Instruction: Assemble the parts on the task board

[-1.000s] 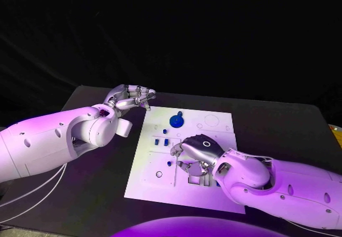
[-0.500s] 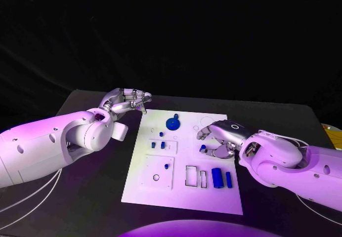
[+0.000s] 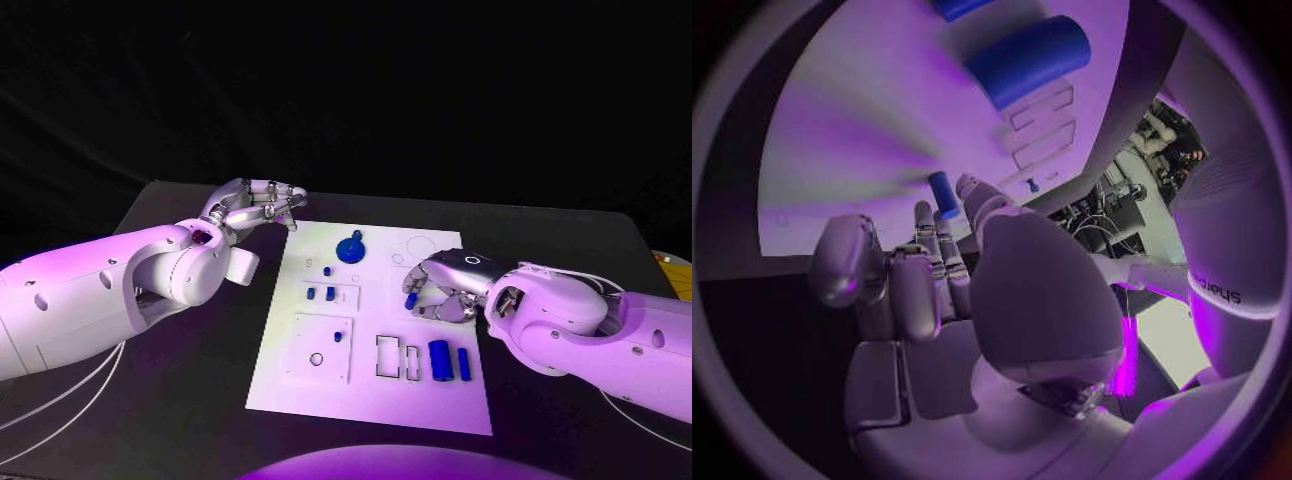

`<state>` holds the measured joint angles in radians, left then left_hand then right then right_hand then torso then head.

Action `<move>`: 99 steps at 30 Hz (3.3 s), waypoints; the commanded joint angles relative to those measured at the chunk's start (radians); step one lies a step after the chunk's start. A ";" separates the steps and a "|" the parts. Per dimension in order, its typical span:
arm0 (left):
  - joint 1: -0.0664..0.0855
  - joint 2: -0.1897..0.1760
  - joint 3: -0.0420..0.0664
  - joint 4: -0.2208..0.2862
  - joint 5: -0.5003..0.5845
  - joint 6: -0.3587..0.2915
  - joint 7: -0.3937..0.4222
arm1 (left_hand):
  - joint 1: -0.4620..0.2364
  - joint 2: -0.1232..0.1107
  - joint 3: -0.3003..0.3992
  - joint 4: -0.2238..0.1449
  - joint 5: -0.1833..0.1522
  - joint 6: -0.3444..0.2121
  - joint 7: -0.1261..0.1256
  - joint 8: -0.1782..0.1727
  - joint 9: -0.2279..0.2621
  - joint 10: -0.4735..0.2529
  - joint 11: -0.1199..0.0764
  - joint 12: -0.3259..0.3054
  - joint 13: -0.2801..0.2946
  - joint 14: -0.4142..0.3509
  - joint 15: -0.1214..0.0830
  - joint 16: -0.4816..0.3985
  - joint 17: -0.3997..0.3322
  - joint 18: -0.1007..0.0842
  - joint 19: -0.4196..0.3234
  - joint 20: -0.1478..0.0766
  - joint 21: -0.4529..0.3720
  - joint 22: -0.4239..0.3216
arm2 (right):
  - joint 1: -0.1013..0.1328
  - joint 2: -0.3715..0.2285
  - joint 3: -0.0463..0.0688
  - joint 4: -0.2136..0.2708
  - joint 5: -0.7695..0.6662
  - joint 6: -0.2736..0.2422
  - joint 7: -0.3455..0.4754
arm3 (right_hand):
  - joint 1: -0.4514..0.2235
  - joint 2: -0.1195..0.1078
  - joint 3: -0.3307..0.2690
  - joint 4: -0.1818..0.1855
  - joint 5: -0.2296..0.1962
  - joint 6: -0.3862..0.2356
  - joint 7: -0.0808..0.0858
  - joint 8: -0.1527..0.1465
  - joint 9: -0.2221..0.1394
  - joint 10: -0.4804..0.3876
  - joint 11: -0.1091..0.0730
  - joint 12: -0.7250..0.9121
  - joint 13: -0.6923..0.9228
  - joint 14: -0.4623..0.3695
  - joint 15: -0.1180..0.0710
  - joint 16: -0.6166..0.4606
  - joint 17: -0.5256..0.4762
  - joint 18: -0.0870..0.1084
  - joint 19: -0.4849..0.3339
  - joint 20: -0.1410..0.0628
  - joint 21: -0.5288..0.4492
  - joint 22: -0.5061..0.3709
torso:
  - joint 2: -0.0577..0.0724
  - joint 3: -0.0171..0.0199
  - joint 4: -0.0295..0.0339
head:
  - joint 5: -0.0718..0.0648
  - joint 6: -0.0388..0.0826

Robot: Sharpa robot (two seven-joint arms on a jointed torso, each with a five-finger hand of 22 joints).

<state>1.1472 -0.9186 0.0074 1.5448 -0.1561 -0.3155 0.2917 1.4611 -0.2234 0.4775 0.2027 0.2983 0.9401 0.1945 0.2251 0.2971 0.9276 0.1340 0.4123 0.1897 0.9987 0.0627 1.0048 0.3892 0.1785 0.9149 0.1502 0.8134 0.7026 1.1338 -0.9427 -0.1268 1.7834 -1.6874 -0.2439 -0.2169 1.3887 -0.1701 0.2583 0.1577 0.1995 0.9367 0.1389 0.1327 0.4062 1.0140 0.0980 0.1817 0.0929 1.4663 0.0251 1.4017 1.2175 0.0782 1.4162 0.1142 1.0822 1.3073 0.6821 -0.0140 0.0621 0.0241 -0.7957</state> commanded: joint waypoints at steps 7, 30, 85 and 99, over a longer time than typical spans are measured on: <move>0.001 0.001 0.001 0.001 0.004 0.017 0.004 | 0.005 0.000 -0.002 -0.003 0.003 -0.008 0.000 0.007 0.001 -0.008 0.001 0.003 -0.001 -0.005 0.000 -0.007 -0.002 0.003 -0.005 0.005 -0.003 0.001 | -0.001 0.008 -0.001 -0.008 -0.019 0.015 0.005 | 0.036 0.028 0.083 0.038 -0.051 0.074 0.001 0.017 -0.006 0.085 -0.013 0.017 -0.011 0.038 -0.022 0.016 0.020 -0.006 0.044 -0.011 0.097 0.120 | -0.001 -0.0003 -0.0011 | 0.003 -0.004; 0.000 0.002 0.001 -0.005 0.004 0.018 -0.001 | 0.004 0.001 -0.002 -0.002 0.004 -0.009 0.000 0.008 0.002 -0.009 0.002 0.004 -0.002 -0.006 0.001 -0.007 -0.002 0.003 -0.006 0.006 -0.004 0.001 | -0.002 0.003 0.000 0.011 -0.006 -0.074 -0.018 | 0.068 0.040 0.275 -0.002 -0.122 0.135 -0.014 0.064 0.028 0.206 -0.036 -0.024 -0.012 0.044 -0.041 0.032 0.036 -0.022 0.071 -0.030 0.192 0.166 | -0.002 0.0006 -0.0021 | 0.002 -0.005; -0.001 0.024 -0.001 -0.012 0.004 0.030 -0.005 | 0.003 0.001 -0.003 -0.002 0.004 -0.013 0.002 0.010 0.003 -0.015 0.003 0.006 -0.003 -0.008 0.002 -0.008 -0.002 0.003 -0.008 0.007 -0.005 0.001 | -0.086 0.287 -0.020 0.018 -0.050 -0.049 0.032 | 0.045 0.021 0.297 -0.022 -0.118 0.131 -0.010 0.073 0.041 0.212 -0.033 -0.044 -0.013 0.044 -0.039 0.031 0.032 -0.022 0.070 -0.029 0.188 0.168 | -0.001 -0.0002 -0.0008 | 0.049 -0.024; -0.001 0.024 -0.001 -0.012 0.004 0.029 -0.006 | 0.003 0.001 -0.003 -0.002 0.004 -0.013 0.002 0.010 0.003 -0.015 0.003 0.006 -0.003 -0.008 0.002 -0.008 -0.002 0.003 -0.008 0.007 -0.005 0.001 | -0.093 0.302 -0.022 0.003 -0.100 -0.009 -0.003 | 0.041 0.019 0.298 -0.023 -0.118 0.130 -0.010 0.074 0.042 0.213 -0.033 -0.046 -0.013 0.044 -0.039 0.031 0.031 -0.022 0.070 -0.029 0.189 0.169 | 0.000 0.0004 -0.0010 | 0.051 -0.028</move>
<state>1.1455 -0.8964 0.0063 1.5301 -0.1560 -0.3018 0.2816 1.4611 -0.2234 0.4775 0.2027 0.2983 0.9329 0.1945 0.2298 0.2983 0.9167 0.1376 0.4122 0.1884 0.9988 0.0627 1.0009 0.3887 0.1784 0.9113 0.1538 0.8134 0.7026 1.0428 -0.6435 -0.1483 1.7876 -1.7439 -0.2871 -0.1976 1.4366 -0.1531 0.5522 0.1363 0.0774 1.0595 0.1269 0.1667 0.3998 1.2215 0.0659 0.1395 0.0802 1.4664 -0.0109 1.4288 1.2498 0.0687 1.4679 0.0915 1.2758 1.3080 0.6816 -0.0140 0.0609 0.0750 -0.8238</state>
